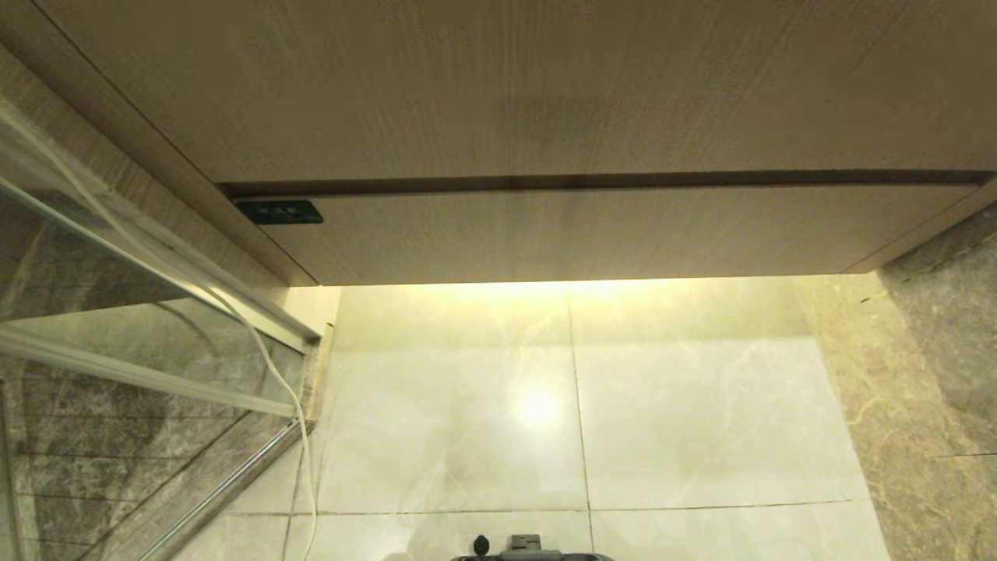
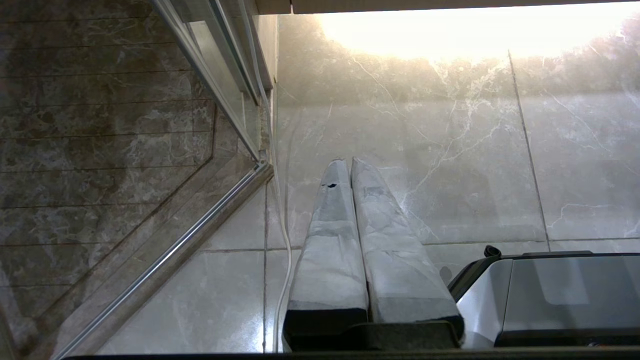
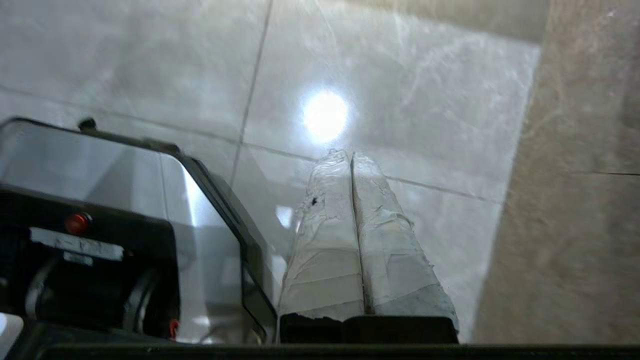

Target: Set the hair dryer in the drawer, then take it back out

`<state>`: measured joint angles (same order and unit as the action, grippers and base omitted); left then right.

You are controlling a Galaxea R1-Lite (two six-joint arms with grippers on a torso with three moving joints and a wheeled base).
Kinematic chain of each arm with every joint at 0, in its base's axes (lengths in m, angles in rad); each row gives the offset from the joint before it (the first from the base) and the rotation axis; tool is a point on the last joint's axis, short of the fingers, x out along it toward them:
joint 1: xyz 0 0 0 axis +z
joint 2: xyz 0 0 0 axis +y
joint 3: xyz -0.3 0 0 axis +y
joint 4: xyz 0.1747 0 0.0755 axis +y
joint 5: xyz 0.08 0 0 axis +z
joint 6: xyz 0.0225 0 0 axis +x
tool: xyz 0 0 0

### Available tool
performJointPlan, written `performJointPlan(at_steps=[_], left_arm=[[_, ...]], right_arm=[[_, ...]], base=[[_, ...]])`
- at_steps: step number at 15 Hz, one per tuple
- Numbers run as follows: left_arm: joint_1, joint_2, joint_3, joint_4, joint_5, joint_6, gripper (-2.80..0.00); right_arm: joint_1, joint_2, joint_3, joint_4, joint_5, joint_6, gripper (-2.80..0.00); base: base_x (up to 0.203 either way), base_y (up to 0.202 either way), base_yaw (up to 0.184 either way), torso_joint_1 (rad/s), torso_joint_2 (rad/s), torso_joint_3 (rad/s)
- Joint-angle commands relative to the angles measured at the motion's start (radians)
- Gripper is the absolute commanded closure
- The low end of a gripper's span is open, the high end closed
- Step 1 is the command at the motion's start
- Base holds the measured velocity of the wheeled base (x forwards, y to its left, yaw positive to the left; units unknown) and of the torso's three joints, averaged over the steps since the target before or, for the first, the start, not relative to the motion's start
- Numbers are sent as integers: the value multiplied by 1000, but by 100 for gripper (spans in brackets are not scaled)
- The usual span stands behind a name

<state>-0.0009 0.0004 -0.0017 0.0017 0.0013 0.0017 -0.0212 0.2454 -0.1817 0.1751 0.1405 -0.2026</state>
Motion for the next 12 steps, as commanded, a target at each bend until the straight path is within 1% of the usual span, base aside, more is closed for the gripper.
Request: performJointPlan(at_steps=[1,2,3,4,5,6,12], left_arm=[[-1,0,0,0,0,0,0],[0,0,0,0,0,0,0],[0,0,0,0,0,-1,0],[-1,0,0,0,0,-1,0],[-1,1,0,0,0,-1,0],[0,0,0,0,0,0,0],[-1,0,0,0,0,0,0]], right_arm=[[22,-224,87,-32,-25,33,0],[24,-249,107,-63,-75,67,0],[25,-249,141,-134,-102,107,0],[26,-249,176,-224,-115,133,0],[26,-248,186,-241,-123,146,0],[26,-248,186,-200,-125,146,0],[26,-248,183,-189,-127,152,0]], base=[[0,0,0,0,0,0],[0,0,0,0,0,0],[0,0,0,0,0,0],[0,0,0,0,0,0],[0,0,0,0,0,0],[0,0,0,0,0,0],[0,0,0,0,0,0]])
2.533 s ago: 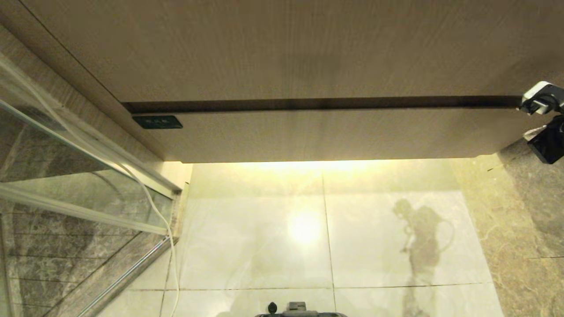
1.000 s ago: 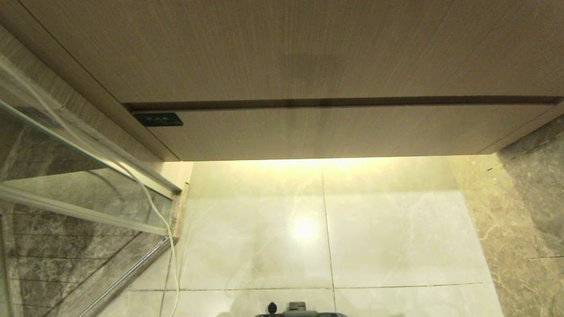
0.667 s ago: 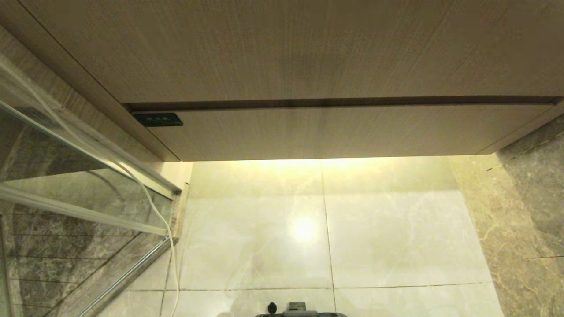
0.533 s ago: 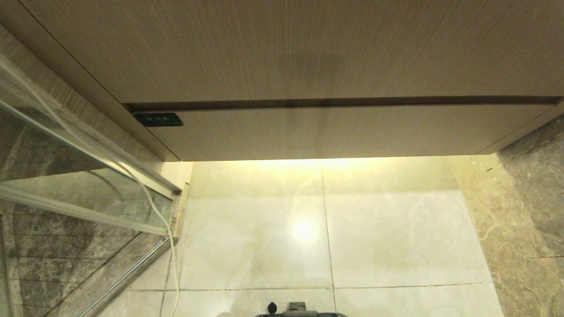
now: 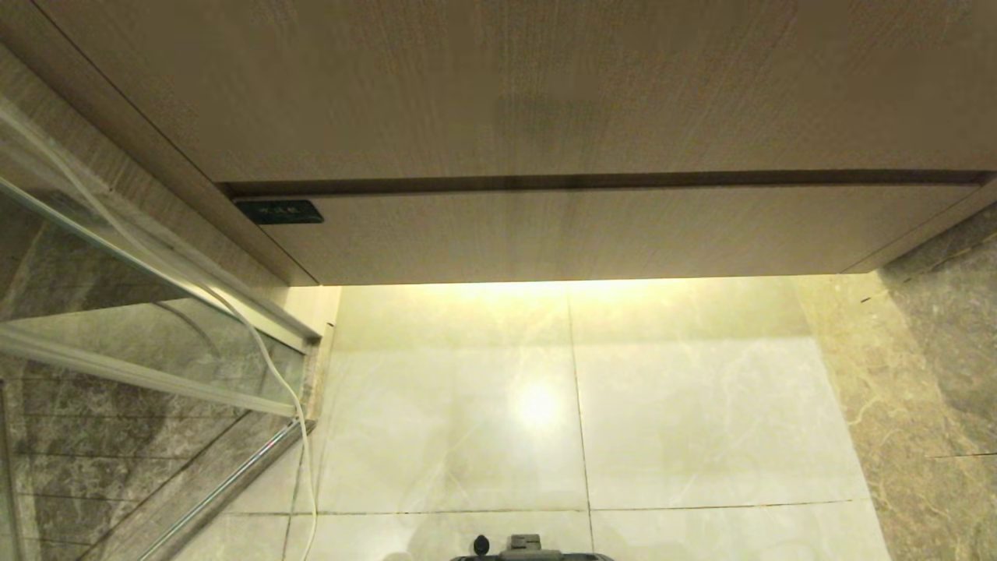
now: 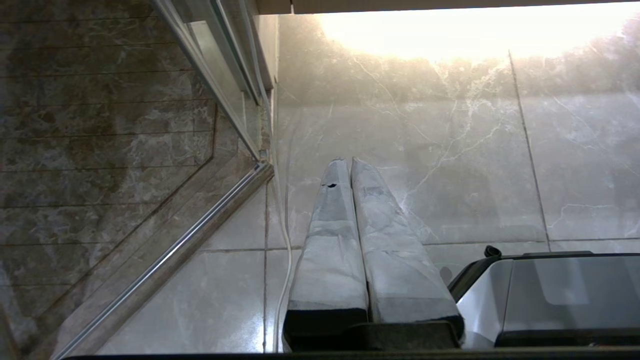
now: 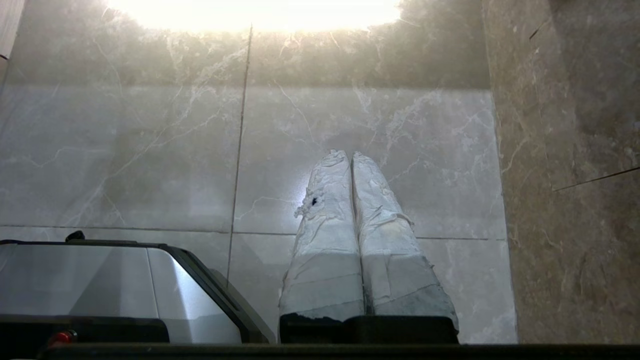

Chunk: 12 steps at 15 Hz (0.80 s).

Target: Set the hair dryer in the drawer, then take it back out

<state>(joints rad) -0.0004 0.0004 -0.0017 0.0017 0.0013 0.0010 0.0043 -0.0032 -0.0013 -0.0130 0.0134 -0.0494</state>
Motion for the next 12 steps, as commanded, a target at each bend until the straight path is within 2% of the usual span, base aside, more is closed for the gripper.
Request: performJointPlan(at_steps=[1,5,12], left_arm=[[-1,0,0,0,0,0,0],[0,0,0,0,0,1,0],[-1,1,0,0,0,0,0]], right_arm=[[0,0,3,-1,0,-1,0],[0,2,1,4,0,49,0],[0,2,1,4,0,49,0]], base=[[0,0,0,0,0,0],[0,0,0,0,0,0],[0,0,0,0,0,0]])
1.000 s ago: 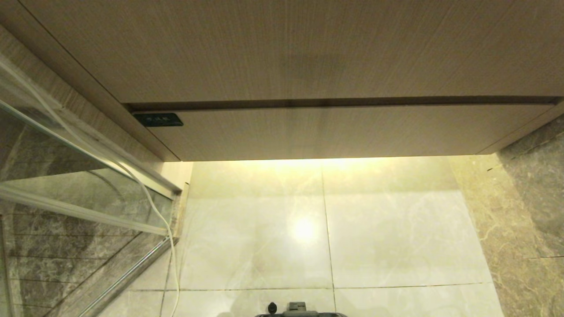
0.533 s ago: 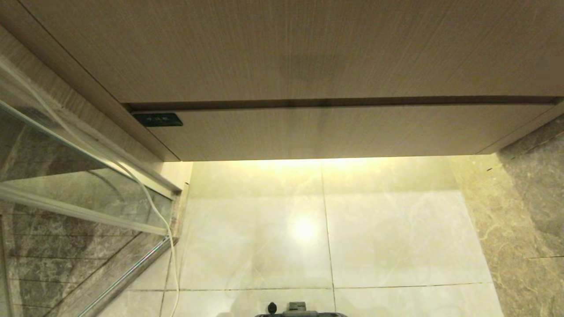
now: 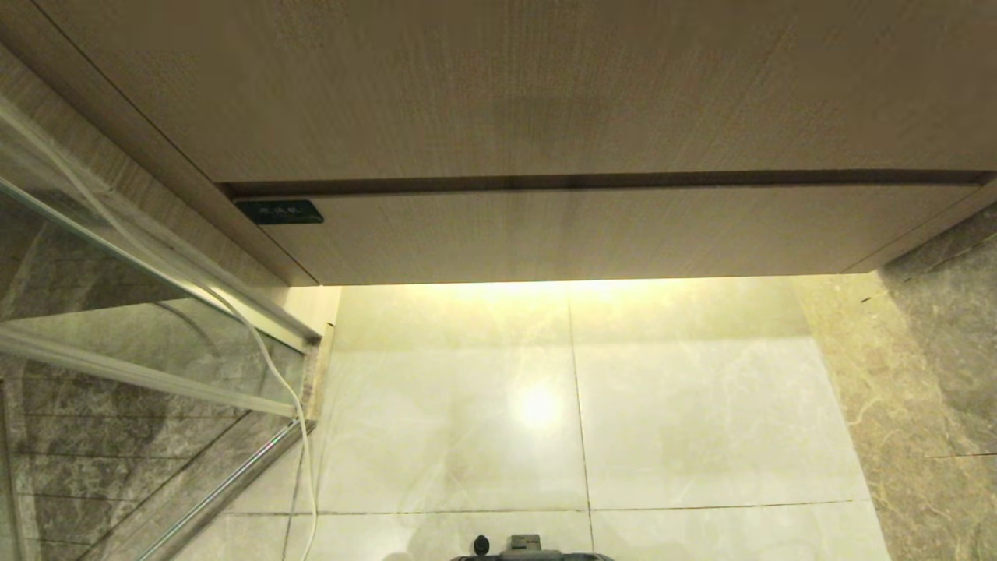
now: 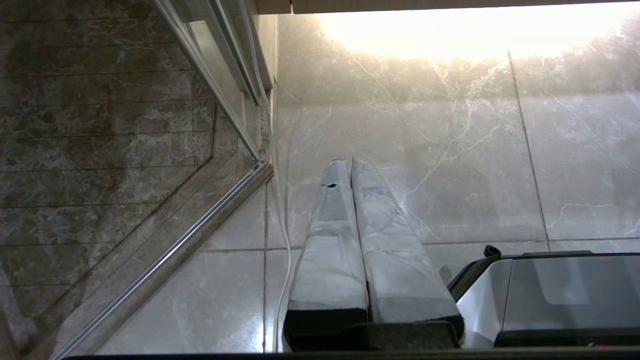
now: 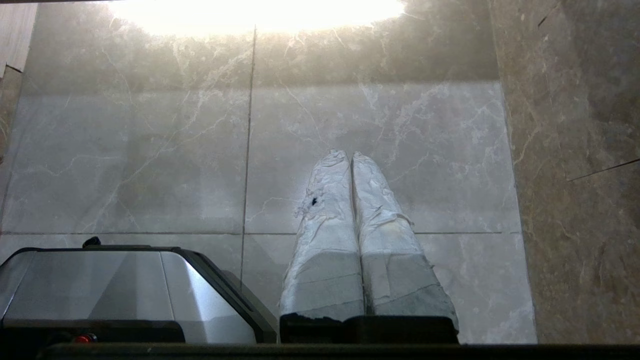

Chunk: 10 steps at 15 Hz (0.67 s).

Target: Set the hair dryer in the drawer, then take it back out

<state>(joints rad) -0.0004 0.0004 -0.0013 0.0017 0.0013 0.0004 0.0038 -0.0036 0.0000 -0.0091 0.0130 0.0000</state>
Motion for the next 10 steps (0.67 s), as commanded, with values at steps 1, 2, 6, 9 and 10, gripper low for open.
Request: performJointPlan(at_steps=[1,2,6,9,10], left_arm=[[0,1,0,0,0,0,0],[0,0,0,0,0,1,0],[0,0,0,0,0,1,0],[-1,0,0,0,0,1,0],[0,1,0,0,0,1,0]], right_arm=[[1,2,1,0,1,0,0],[0,2,1,-1,1,0,0],[1,2,2,0,1,0,0],[1,2,1,0,1,0,0],[-1,2,1,0,1,-1,0]], base=[[0,0,0,0,0,0],[0,0,0,0,0,0],[0,0,0,0,0,0],[0,0,0,0,0,0],[0,0,0,0,0,0]])
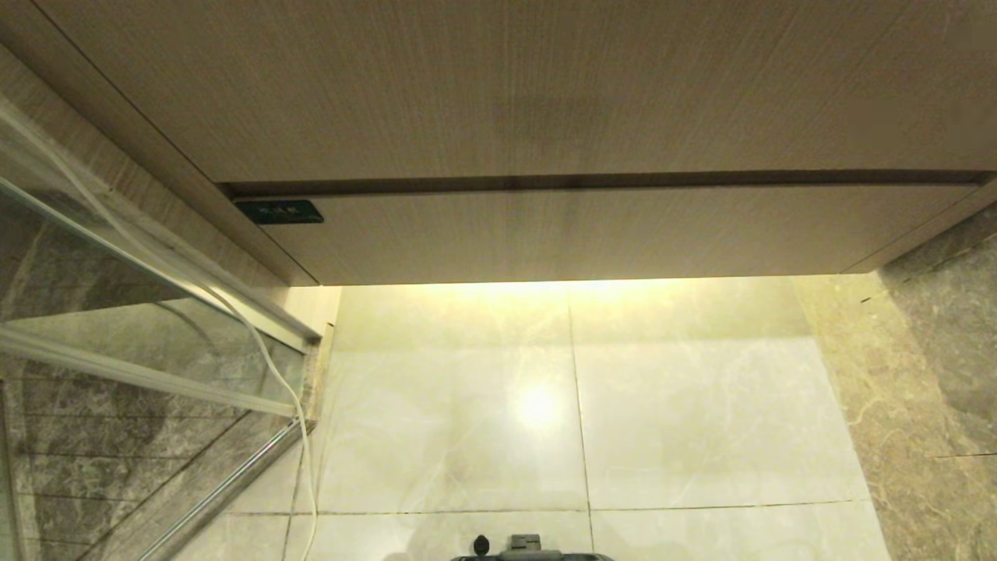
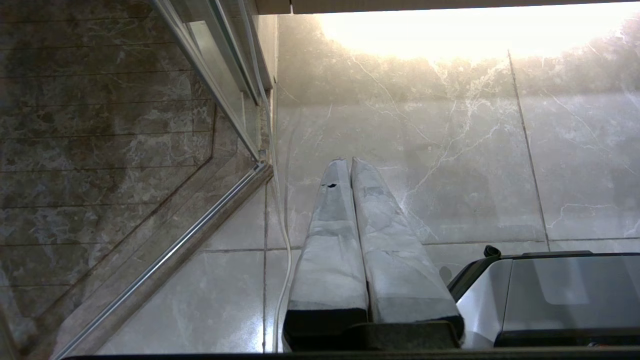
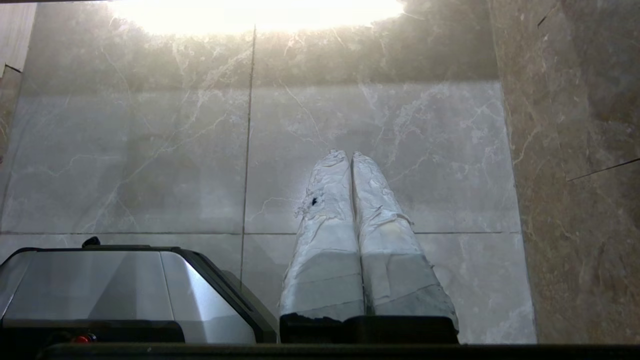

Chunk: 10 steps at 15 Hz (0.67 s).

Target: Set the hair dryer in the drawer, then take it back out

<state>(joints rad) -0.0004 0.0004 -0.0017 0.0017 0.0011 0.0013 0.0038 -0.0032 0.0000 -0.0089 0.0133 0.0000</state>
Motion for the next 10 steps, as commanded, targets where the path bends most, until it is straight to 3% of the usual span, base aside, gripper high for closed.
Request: performJointPlan(at_steps=[1,10], left_arm=[[-1,1,0,0,0,0,0],[-1,1,0,0,0,0,0]], right_arm=[[1,3,2,-2,1,-3,0],[1,3,0,-2,-4,0,0]], base=[[0,0,0,0,0,0],[0,0,0,0,0,0]])
